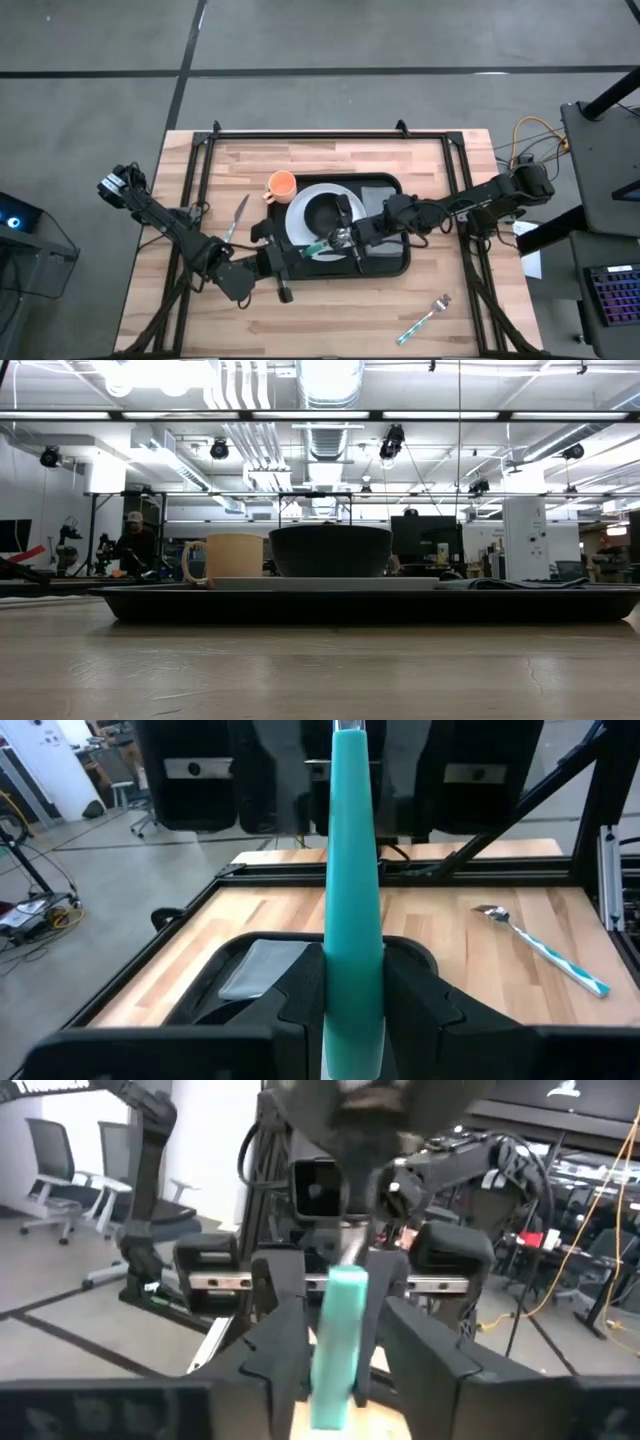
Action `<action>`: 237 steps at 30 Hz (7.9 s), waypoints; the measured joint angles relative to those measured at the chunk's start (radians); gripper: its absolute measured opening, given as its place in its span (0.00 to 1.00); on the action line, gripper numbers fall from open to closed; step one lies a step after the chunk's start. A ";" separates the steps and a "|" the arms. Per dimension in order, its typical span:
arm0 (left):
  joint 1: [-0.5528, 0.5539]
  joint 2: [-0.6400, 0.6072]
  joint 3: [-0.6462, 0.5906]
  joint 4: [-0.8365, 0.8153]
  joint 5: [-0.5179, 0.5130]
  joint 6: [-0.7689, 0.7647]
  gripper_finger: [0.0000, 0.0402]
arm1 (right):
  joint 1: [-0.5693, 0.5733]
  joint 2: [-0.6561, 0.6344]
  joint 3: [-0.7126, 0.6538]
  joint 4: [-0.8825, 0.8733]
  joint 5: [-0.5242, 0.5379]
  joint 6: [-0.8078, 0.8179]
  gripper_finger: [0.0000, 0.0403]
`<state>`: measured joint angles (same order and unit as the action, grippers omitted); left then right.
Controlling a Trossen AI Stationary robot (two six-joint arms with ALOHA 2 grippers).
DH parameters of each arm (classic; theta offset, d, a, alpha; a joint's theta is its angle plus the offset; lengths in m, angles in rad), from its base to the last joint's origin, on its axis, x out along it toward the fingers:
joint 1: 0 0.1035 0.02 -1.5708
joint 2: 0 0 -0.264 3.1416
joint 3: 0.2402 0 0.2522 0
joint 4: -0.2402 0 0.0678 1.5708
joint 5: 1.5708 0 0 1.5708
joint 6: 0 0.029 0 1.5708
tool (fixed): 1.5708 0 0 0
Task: Set up tray
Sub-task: Put the green spoon on top of the grey table napkin, then put the green fork on top of the grey table napkin on the black serving tray to the left side of the green spoon
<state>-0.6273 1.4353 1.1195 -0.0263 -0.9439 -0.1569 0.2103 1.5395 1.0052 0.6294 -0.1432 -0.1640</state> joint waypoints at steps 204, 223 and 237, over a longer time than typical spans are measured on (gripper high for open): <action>0.114 -0.252 -0.093 -0.148 0.479 -0.394 0.65 | 0.298 0.255 0.515 -1.146 1.004 -0.762 0.06; 0.310 -0.417 -0.154 -0.153 0.897 -0.509 0.65 | 0.331 0.598 1.056 -1.139 1.139 -1.349 0.06; 0.321 -0.450 -0.160 -0.070 1.004 -0.447 0.65 | 0.333 0.640 1.153 -0.961 1.098 -1.582 0.06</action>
<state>-0.3063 0.9852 0.9596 -0.0966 0.0597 -0.6037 0.5433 2.1799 2.1586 -0.3321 0.9547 -1.7460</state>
